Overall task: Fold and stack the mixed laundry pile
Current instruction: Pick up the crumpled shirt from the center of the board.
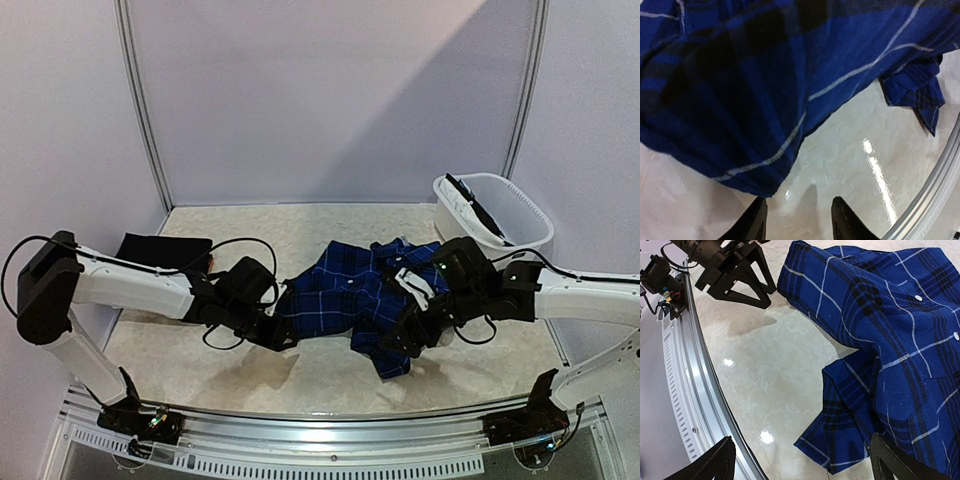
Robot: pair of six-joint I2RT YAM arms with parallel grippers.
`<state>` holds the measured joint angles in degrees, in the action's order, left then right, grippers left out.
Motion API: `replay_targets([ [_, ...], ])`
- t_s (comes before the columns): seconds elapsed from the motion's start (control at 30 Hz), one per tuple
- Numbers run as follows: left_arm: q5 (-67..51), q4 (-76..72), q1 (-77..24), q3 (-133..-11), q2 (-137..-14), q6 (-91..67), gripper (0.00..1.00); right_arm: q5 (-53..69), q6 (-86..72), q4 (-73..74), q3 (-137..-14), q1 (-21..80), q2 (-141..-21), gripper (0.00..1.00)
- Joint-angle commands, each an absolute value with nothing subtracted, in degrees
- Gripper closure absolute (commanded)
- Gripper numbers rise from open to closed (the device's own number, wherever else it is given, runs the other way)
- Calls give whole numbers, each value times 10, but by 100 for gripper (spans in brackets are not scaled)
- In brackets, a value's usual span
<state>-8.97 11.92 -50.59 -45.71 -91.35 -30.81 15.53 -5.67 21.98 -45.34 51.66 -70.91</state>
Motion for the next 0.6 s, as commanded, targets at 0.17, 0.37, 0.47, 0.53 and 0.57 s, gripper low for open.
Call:
replay_targets([
  [0.17, -82, 96, -490, -474, -937, -272, 58, 152, -79, 217, -458, 536, -727, 7],
  [0.37, -53, 94, -489, -472, -946, -252, 61, 156, -93, 206, -458, 549, -740, 8],
  [0.47, -50, 87, -488, -476, -961, -243, 71, 158, -97, 203, -455, 557, -747, 8],
  [0.53, -50, 85, -488, -483, -974, -241, 85, 157, -97, 205, -455, 562, -754, 8],
  [0.57, -51, 86, -488, -487, -976, -242, 93, 157, -95, 207, -456, 564, -758, 8],
])
